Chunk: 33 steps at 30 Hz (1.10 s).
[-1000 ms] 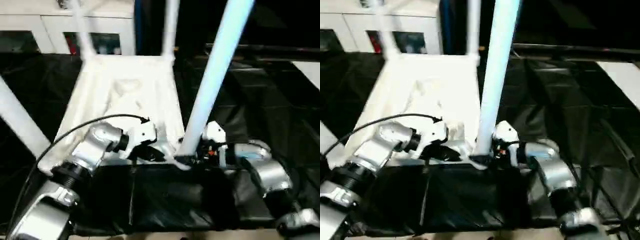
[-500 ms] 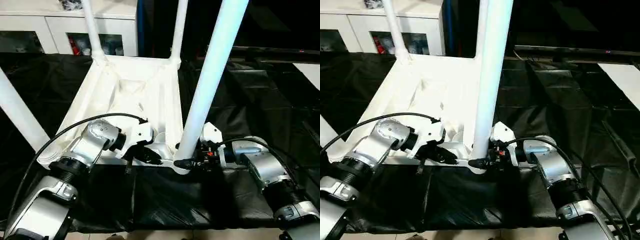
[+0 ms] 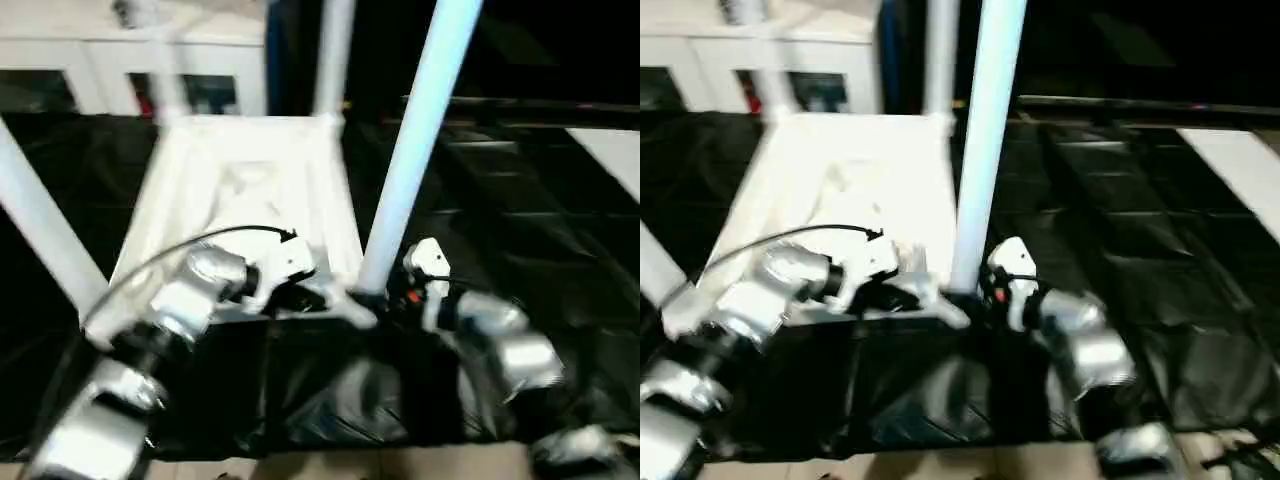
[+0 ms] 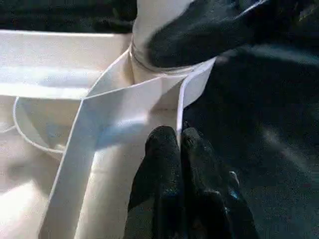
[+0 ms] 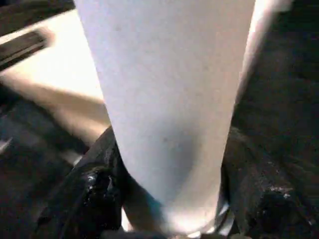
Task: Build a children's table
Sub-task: Rotate leg to tighten
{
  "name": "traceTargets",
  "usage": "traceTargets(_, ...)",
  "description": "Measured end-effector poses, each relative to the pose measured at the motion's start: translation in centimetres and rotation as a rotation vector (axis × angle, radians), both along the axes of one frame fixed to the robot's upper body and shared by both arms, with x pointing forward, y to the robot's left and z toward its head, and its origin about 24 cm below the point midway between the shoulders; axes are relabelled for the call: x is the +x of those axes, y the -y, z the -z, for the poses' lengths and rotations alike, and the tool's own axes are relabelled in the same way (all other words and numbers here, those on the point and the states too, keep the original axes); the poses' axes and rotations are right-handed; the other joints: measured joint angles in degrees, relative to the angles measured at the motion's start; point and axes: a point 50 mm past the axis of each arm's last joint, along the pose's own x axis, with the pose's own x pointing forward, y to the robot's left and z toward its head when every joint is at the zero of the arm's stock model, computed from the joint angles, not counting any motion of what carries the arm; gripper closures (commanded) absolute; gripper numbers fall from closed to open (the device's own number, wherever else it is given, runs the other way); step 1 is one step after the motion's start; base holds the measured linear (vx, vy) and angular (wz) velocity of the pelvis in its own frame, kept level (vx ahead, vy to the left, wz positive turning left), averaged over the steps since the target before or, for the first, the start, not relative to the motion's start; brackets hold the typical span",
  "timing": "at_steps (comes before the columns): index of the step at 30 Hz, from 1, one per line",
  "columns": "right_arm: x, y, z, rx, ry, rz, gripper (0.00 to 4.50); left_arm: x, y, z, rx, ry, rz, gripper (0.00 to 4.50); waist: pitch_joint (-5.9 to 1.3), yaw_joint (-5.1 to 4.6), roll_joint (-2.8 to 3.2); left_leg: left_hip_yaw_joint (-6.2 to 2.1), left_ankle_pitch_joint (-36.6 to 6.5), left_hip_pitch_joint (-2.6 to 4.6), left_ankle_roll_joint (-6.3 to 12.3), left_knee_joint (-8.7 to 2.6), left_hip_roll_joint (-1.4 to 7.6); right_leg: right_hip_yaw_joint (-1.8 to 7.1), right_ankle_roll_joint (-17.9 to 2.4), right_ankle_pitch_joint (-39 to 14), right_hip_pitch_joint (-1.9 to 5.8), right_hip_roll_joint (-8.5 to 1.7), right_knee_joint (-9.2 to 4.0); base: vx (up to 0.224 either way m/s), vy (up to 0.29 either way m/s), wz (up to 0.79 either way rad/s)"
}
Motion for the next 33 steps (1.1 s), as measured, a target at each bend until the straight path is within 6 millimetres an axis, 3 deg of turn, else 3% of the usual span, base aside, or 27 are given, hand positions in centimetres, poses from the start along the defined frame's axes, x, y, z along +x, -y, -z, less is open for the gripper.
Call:
traceTargets(4, 0.7, -1.3, 0.1, 0.003, -0.005, 0.145, 2.08, 0.2, 0.6, 0.2, -0.008, 0.003, -0.078, 4.50, 0.00, -0.46, 0.01, -0.13, 0.0, 0.06, 0.01, -0.01, -0.05, -0.05, 0.0, 0.0, 0.05, 0.00, -0.56, 0.000, 0.000, 0.00)
traceTargets(6, 1.0, -2.3, 0.1, -0.007, -0.001, 0.205, 2.08, 0.3, 0.6, 0.2, -0.002, 0.008, -0.113, 4.50, -0.02, -0.97, 0.35, -0.34, 0.0, 0.03, 0.02, -0.02, -0.09, -0.24, 0.0, 0.0, 0.09, 0.01, -1.09, 0.000, 0.000, 0.00)
traceTargets(8, 1.1, -2.5, 0.0, -0.009, 0.017, 0.214, 1.52, 0.3, 0.6, 0.2, 0.003, 0.018, -0.117, 4.50, 0.05, -1.51, 0.64, -0.57, 0.0, -0.02, 0.04, -0.02, -0.30, -0.23, 0.0, 0.0, 0.08, -0.01, -1.43, 0.000, 0.000, 0.00)
traceTargets(14, 0.9, -2.4, -0.1, -0.020, 0.038, 0.174, 1.12, 0.0, 0.7, 0.0, -0.001, 0.025, -0.093, 4.50, 0.00, -1.61, 0.62, -0.69, 0.0, -0.34, 0.08, -0.04, -0.60, 0.13, -0.1, 0.1, 0.04, -0.01, -1.76, 0.000, 0.000, 0.00)
traceTargets(20, -0.4, -0.1, -0.5, -0.082, 0.073, -0.074, 0.85, -0.5, -0.1, -0.3, 0.008, 0.037, 0.036, 4.50, -0.12, -1.23, 0.14, -0.30, -0.1, -0.37, 0.10, -0.17, -0.60, 0.39, 0.0, 1.4, 0.00, -0.01, -1.27, 0.037, -0.010, 0.04)
traceTargets(25, -1.4, 1.8, -1.1, -0.114, 0.063, -0.333, 0.85, -0.9, -1.6, -0.7, 0.022, 0.023, 0.165, 4.50, -0.13, 0.26, 0.30, 0.02, 0.0, -0.36, 0.16, -0.57, 0.06, 0.09, 0.0, 0.7, -0.25, 0.27, -0.74, 0.045, -0.033, 0.04)
traceTargets(32, -1.8, 2.4, -1.7, -0.158, 0.046, -0.549, 0.85, -1.2, -2.0, -1.0, 0.051, -0.007, 0.293, 4.50, -0.16, 1.29, 0.46, 0.30, 0.0, -0.30, 0.10, -0.30, 0.02, 0.22, -0.1, 0.7, -0.17, 0.05, -0.68, 0.000, 0.000, 0.00)
traceTargets(33, -1.6, 2.4, -1.9, -0.171, 0.040, -0.591, 1.10, -1.1, -2.0, -1.1, 0.055, -0.009, 0.305, 4.50, -0.16, 1.29, 0.39, 0.32, 0.0, -0.30, 0.10, -0.21, 0.02, 0.28, -0.1, 0.7, -0.17, 0.05, -0.64, 0.000, 0.000, 0.00)
